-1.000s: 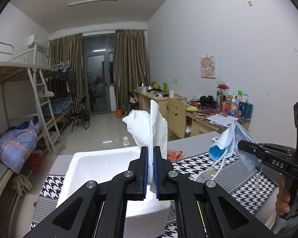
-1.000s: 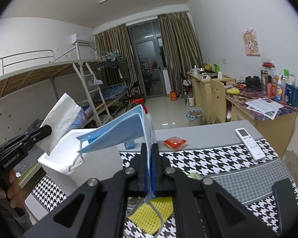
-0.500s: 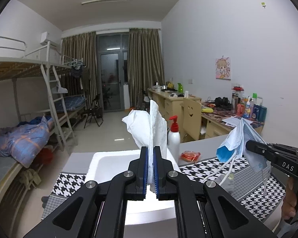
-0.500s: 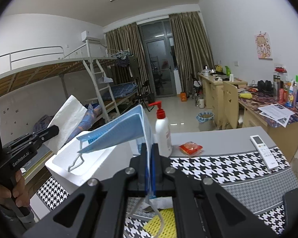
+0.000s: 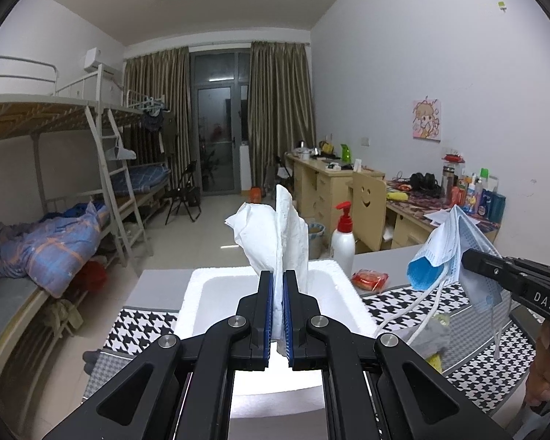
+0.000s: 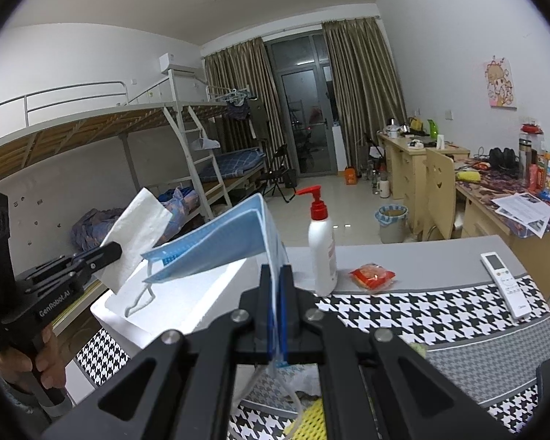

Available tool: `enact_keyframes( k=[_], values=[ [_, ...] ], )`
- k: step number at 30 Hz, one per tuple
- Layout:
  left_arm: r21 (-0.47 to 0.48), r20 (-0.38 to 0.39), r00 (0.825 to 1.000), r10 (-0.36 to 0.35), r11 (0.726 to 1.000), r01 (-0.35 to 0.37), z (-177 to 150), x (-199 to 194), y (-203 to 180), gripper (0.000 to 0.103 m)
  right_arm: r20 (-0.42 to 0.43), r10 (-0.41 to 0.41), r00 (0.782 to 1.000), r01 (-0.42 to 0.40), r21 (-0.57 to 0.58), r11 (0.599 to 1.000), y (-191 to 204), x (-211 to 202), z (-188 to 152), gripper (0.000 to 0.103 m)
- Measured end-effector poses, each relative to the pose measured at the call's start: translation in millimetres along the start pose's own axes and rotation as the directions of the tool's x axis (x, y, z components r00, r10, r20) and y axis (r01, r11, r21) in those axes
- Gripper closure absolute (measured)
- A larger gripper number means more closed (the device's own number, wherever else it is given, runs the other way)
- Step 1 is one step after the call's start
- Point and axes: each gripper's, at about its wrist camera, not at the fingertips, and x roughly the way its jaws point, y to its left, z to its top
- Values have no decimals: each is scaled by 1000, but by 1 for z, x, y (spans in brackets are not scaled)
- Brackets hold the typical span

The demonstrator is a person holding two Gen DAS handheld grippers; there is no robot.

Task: Organize soft objects
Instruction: 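Carry the tissue with the left gripper while the right carries the mask toward the foam box, then lower the mask into the foam box and open the right gripper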

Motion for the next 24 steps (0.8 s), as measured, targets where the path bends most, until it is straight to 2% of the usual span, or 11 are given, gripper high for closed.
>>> enact_keyframes(
  k=[4, 5, 6, 7, 8, 9, 10, 15, 17, 24],
  values=[
    [2, -39, 999, -15, 1000, 15, -4, 11, 4, 93, -7, -2, 1000, 2, -3, 1000, 3, 3, 0, 98],
    [0, -46, 999, -15, 1000, 15, -5, 12, 6, 85, -9, -6, 1000, 6, -4, 1000, 4, 4, 0, 98],
    [-6, -52, 999, -12, 1000, 12, -5, 13, 9, 69, -9, -8, 1000, 8, -4, 1000, 4, 4, 0, 98],
    [-13, -53, 999, -6, 1000, 5, -6, 14, 12, 57, -10, -10, 1000, 10, -4, 1000, 5, 5, 0, 98],
    [-19, -46, 999, 4, 1000, -4, -6, 13, 14, 32, -10, -14, 1000, 14, -5, 1000, 6, 5, 1, 98],
    [-28, -34, 999, 17, 999, -18, -5, 11, 16, 14, -9, -15, 1000, 15, -5, 1000, 6, 5, 1, 98],
    [-40, -16, 999, 36, 999, -37, -5, 8, 19, 9, -8, -16, 1000, 16, -4, 1000, 7, 6, 2, 98],
    [-34, 10, 998, 59, 998, -59, -4, 1, 23, 5, -7, -15, 1000, 15, -7, 1000, 11, 8, 2, 98],
    [-41, 22, 997, 70, 997, -69, -3, -2, 25, 1, -9, -11, 1000, 11, -9, 1000, 14, 10, 2, 98],
    [-53, 45, 994, 98, 994, -96, -2, -11, 36, 1, -18, 7, 1000, -8, -26, 1000, 27, 18, 3, 98]
  ],
)
